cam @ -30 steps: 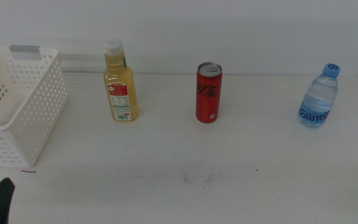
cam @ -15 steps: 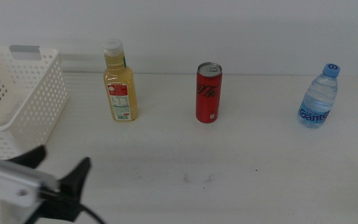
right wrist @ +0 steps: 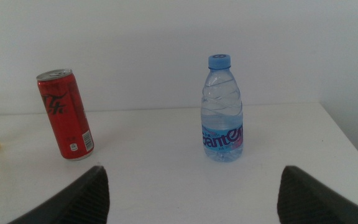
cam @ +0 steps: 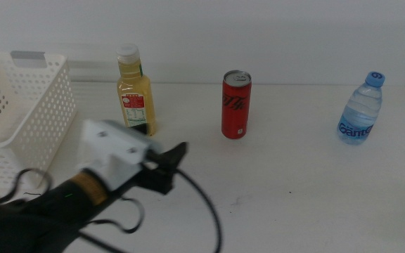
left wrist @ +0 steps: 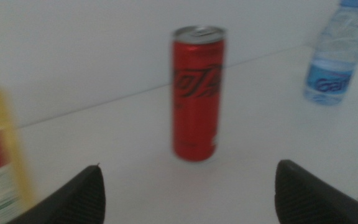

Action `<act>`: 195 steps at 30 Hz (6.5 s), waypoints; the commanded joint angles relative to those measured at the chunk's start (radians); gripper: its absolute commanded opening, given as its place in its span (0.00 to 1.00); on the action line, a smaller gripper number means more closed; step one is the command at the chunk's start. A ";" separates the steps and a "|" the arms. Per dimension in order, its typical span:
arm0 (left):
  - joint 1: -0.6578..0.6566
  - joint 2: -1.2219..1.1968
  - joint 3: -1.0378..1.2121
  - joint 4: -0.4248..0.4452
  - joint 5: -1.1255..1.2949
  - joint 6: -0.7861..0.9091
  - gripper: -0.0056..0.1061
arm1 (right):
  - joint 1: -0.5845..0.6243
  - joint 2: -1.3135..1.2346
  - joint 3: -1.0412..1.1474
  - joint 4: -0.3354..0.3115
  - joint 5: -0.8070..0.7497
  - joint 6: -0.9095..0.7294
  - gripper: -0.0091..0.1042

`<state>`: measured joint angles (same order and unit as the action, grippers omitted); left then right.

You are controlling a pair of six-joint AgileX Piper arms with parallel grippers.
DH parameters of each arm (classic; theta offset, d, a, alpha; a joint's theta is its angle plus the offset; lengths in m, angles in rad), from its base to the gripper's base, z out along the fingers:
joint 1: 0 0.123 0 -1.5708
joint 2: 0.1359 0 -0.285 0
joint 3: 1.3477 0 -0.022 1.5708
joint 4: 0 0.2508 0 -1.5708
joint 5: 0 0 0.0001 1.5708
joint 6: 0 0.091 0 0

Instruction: Use arms to grab the bottles and put them into the dustbin to the left of the table.

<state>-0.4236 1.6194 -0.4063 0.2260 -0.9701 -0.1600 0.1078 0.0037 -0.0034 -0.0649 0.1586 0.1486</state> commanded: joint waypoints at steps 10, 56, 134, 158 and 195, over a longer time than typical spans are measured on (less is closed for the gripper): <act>-0.155 0.213 -0.314 -0.153 0.136 -0.025 0.89 | -0.008 -0.004 0.003 -0.006 -0.001 -0.010 0.88; -0.155 0.775 -0.962 -0.121 0.171 -0.021 0.60 | -0.008 -0.004 0.003 -0.006 -0.001 -0.010 0.88; 0.683 0.469 -1.312 -0.263 2.027 0.529 0.51 | -0.008 -0.004 0.003 -0.006 -0.001 -0.010 0.88; 0.337 -0.369 -0.797 -0.226 1.737 0.077 0.89 | -0.008 -0.004 0.003 -0.006 -0.001 -0.010 0.88; 0.014 0.185 -0.130 -0.459 0.014 0.315 0.89 | -0.008 -0.004 0.003 -0.006 -0.001 -0.010 0.88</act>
<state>-0.4091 1.7904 -0.5129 -0.2590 -0.9393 0.1296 0.1078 0.0037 -0.0034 -0.0649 0.1601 0.1486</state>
